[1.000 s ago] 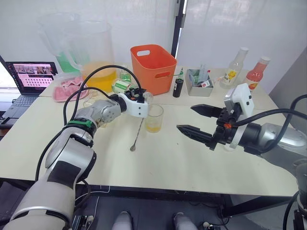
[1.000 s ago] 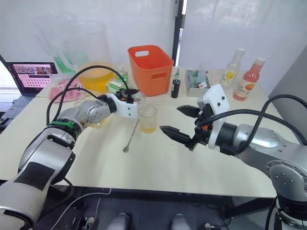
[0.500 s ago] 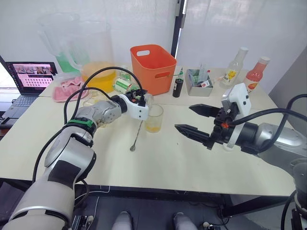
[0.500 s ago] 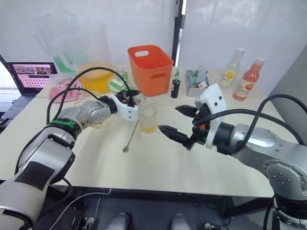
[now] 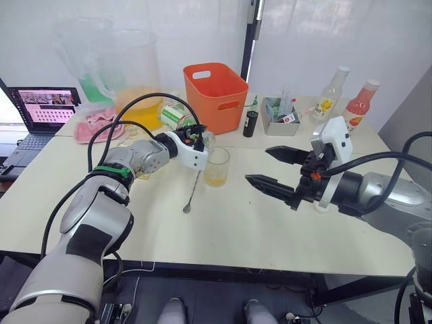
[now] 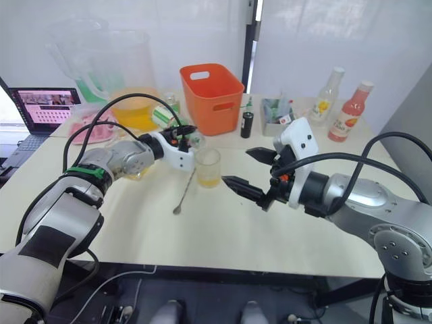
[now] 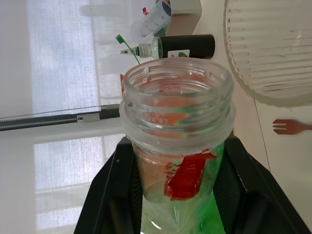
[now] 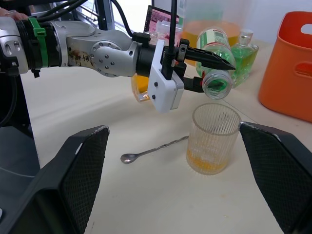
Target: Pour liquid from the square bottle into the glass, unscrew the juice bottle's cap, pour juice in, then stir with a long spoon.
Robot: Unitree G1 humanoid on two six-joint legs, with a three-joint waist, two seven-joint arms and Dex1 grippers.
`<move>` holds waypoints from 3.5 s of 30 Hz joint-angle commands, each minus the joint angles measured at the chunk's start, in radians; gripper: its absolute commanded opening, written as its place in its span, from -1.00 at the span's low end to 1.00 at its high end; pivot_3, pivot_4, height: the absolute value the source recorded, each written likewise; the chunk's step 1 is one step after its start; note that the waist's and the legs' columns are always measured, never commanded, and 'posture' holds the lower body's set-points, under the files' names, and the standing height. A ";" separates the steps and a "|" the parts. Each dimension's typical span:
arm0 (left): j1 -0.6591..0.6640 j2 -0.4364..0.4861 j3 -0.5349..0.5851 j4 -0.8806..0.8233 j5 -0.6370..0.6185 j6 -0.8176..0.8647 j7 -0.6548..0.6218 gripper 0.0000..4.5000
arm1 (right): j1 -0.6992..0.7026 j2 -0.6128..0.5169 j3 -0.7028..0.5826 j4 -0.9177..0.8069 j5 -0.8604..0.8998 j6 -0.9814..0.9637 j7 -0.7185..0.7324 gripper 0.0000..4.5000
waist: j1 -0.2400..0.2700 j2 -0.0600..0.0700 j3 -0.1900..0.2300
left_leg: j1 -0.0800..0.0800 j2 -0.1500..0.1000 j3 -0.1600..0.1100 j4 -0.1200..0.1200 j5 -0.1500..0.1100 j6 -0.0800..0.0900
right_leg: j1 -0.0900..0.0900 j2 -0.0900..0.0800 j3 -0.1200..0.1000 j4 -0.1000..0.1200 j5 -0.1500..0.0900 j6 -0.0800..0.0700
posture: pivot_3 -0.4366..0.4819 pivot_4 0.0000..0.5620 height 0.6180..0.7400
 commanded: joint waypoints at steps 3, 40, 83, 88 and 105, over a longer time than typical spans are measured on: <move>-0.047 0.007 0.000 -0.019 0.003 -0.009 0.047 -0.39 | -0.019 -0.005 -0.013 -0.007 -0.020 -0.023 0.010 1.00 | 0.000 0.000 0.000 | 0.000 0.000 0.000 0.000 0.000 0.000 | 0.000 0.000 0.000 0.000 0.000 0.000 | -0.05 -0.47 0.62; -0.024 -0.028 0.157 0.004 -0.225 -0.018 -0.206 -0.39 | -0.023 0.017 -0.012 -0.006 -0.041 -0.020 0.022 1.00 | -0.001 0.000 0.000 | 0.000 0.000 0.000 0.000 0.000 0.000 | 0.000 0.000 0.000 0.001 0.000 0.000 | -0.05 -0.47 0.62; 0.506 0.099 0.900 -1.369 -1.379 1.686 -0.859 -0.39 | -0.208 0.135 0.186 0.273 -0.273 -0.099 0.402 1.00 | -0.050 0.000 0.000 | 0.002 0.000 -0.007 0.000 0.001 0.001 | 0.001 0.002 -0.002 0.006 0.001 -0.003 | -0.05 -0.47 0.62; 0.641 0.227 1.016 -1.494 -1.482 1.770 -0.873 -0.39 | -0.244 0.169 0.218 0.324 -0.317 -0.116 0.471 1.00 | -0.058 0.000 0.000 | 0.002 0.000 -0.008 0.000 0.001 0.001 | 0.001 0.002 -0.003 0.007 0.000 -0.004 | -0.05 -0.47 0.62; 1.197 0.334 1.551 -1.436 -1.502 1.500 -0.902 -0.39 | -0.300 0.180 0.238 0.429 -0.393 -0.120 0.647 1.00 | -0.053 0.000 0.000 | 0.003 0.000 -0.008 0.000 0.002 0.002 | 0.001 0.001 -0.005 0.006 -0.006 -0.013 | -0.05 -0.47 0.62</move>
